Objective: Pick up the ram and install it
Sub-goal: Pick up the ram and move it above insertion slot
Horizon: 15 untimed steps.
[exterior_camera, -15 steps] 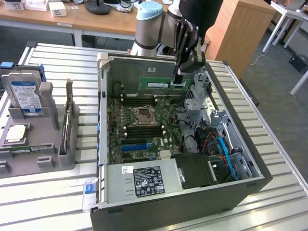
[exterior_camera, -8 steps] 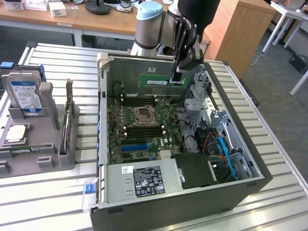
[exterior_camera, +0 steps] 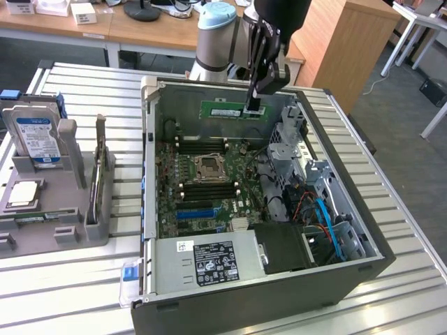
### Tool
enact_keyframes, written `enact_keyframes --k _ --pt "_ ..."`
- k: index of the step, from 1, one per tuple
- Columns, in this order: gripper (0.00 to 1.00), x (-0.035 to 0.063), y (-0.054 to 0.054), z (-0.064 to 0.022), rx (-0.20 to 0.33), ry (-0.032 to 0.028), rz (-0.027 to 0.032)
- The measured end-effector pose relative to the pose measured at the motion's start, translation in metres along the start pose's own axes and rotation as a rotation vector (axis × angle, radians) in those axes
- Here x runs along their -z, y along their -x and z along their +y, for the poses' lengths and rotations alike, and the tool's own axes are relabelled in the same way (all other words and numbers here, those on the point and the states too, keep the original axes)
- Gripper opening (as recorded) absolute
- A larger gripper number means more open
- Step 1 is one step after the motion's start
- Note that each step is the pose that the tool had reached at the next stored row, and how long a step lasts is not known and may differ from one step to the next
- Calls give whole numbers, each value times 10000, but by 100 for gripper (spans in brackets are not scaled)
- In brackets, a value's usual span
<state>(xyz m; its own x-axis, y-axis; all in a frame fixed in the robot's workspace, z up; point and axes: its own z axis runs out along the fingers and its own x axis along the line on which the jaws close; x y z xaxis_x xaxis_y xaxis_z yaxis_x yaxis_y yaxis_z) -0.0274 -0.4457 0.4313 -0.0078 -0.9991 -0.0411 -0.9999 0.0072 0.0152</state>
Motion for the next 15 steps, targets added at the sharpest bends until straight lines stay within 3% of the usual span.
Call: enact_keyframes --k 15 --pt "12 -34 242 1 1 1 -101"
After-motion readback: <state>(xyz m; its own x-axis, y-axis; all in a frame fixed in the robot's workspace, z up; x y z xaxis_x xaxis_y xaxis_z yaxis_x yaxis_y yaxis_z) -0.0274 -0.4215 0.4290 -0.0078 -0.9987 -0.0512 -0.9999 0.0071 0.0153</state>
